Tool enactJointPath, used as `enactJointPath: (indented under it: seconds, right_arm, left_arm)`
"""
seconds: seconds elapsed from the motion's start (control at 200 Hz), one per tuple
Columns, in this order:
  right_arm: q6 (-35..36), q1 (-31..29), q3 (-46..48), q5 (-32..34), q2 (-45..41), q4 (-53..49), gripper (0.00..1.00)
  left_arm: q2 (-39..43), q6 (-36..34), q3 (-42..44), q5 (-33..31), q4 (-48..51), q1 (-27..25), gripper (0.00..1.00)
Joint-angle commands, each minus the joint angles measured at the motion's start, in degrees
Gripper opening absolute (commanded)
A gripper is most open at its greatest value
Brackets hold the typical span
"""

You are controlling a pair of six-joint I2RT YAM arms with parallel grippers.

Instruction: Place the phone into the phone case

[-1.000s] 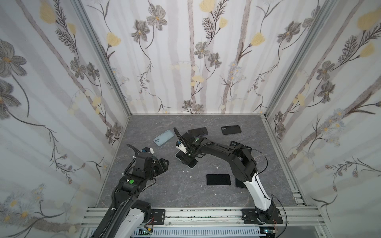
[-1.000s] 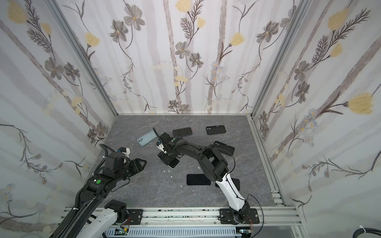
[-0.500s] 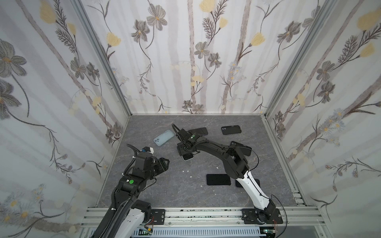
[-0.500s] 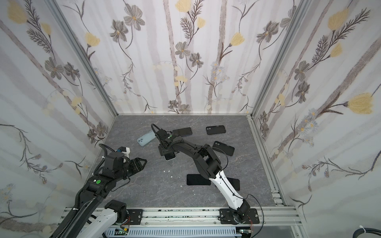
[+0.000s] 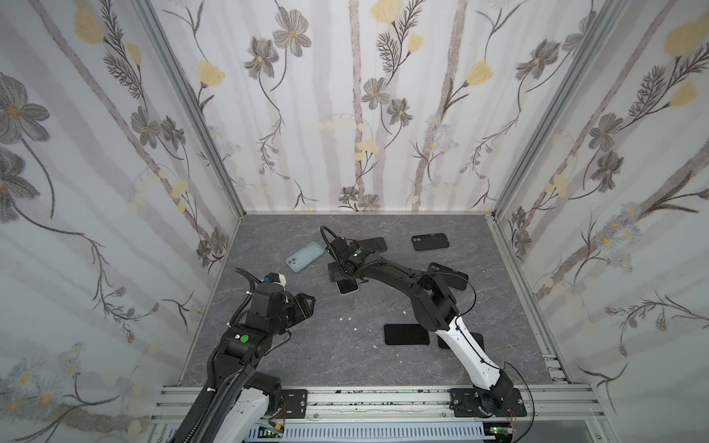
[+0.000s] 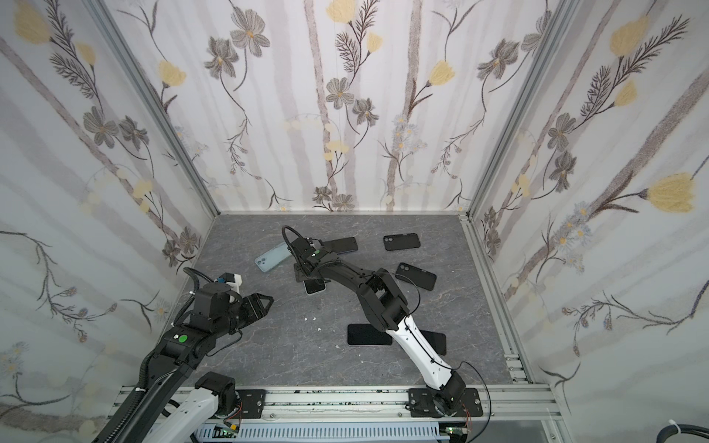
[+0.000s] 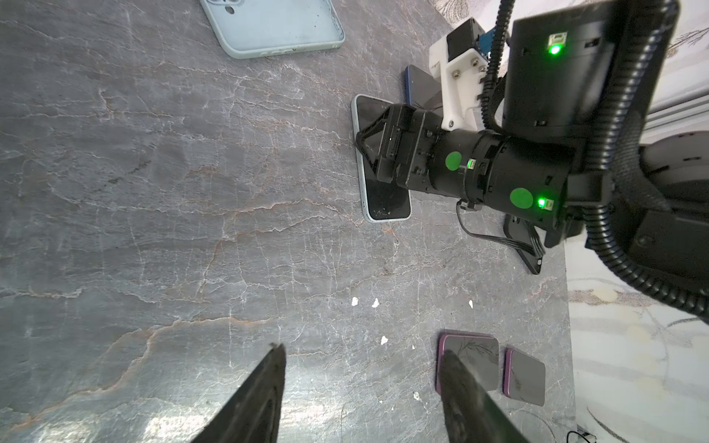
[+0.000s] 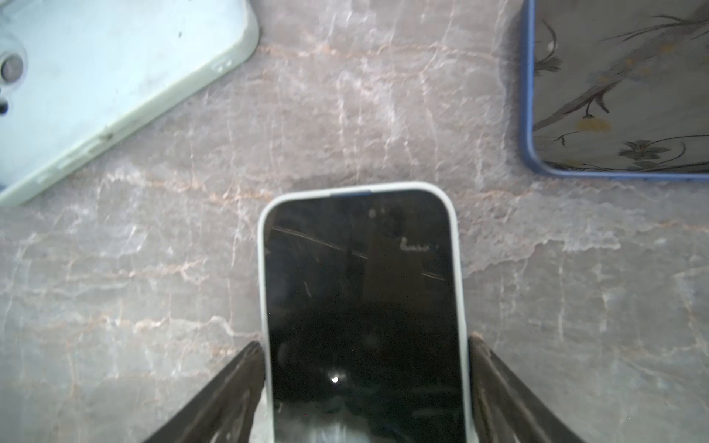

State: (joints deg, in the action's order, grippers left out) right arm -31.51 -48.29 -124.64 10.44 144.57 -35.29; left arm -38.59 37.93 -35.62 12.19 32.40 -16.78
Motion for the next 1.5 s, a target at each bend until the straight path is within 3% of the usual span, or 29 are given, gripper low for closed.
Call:
enactJointPath:
  seconds: [0.0,0.405,0.879,1.034,1.219,1.354,1.494]
  right_arm:
    - [-1.4,0.7,-1.0,1.3,1.3,0.6,0.77]
    - [-3.6,2.7,-5.3,0.8,3.9,1.7,0.74]
    - [0.4,3.1,-6.8,-1.7,-8.9,3.4,0.77]
    - [9.1,4.1,-6.8,-4.1,-15.1,2.5,0.79]
    - [24.3,6.4,-5.1,-10.9,-22.6,-3.7,0.81]
    - [36.5,6.7,6.6,-9.9,-32.4,-5.7,0.84]
    - [44.5,7.1,28.2,-10.9,-47.9,1.7,0.87]
  left_arm:
    - [-0.1,0.1,-0.2,-0.6,-1.7,0.1,0.63]
    - [0.1,-0.1,-0.1,-0.9,-1.4,0.1,0.63]
    - [-2.1,-1.1,-2.6,-2.2,-2.2,0.2,0.64]
    - [-4.8,-2.3,-4.7,-2.2,-3.2,0.2,0.63]
    - [-9.3,-5.1,-7.9,-1.7,-5.5,0.2,0.63]
    - [-11.8,-7.0,-9.3,-2.4,-8.2,0.2,0.63]
    - [-14.8,-8.1,-10.4,-1.2,-12.2,-0.1,0.64]
